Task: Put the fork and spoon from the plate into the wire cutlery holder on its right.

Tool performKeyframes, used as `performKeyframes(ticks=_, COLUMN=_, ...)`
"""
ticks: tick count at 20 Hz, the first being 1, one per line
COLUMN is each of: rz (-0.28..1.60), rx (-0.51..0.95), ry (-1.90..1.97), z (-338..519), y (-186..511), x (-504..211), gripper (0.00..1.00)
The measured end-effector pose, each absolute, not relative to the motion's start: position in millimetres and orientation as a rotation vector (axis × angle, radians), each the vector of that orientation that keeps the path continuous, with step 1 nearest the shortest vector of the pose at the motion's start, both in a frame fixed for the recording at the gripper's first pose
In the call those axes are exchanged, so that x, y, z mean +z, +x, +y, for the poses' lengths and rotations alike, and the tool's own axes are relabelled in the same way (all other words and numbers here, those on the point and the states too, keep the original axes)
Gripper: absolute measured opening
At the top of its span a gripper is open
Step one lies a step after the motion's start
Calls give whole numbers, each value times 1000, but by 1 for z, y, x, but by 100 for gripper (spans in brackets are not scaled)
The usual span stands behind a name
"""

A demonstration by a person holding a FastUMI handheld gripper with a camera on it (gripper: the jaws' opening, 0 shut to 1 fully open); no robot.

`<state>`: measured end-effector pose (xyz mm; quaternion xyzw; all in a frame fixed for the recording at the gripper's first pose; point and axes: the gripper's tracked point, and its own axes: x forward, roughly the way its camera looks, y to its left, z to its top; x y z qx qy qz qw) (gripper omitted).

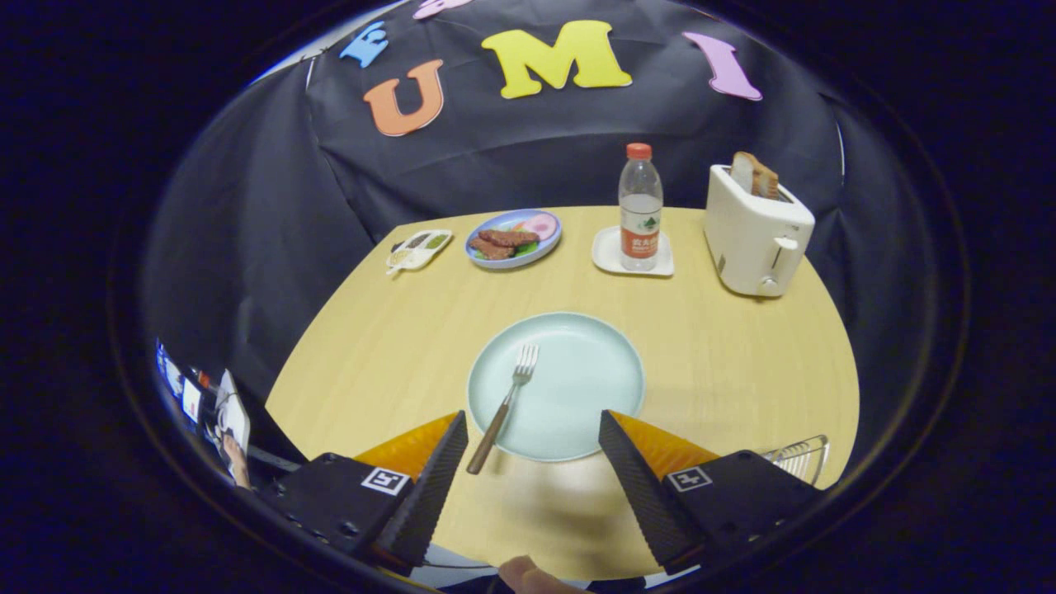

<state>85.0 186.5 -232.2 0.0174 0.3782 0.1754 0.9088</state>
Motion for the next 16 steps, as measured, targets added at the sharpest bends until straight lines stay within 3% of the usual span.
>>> performKeyframes(ticks=16, rz=782, rx=231, ry=155, z=251, y=95, x=-299, gripper=95)
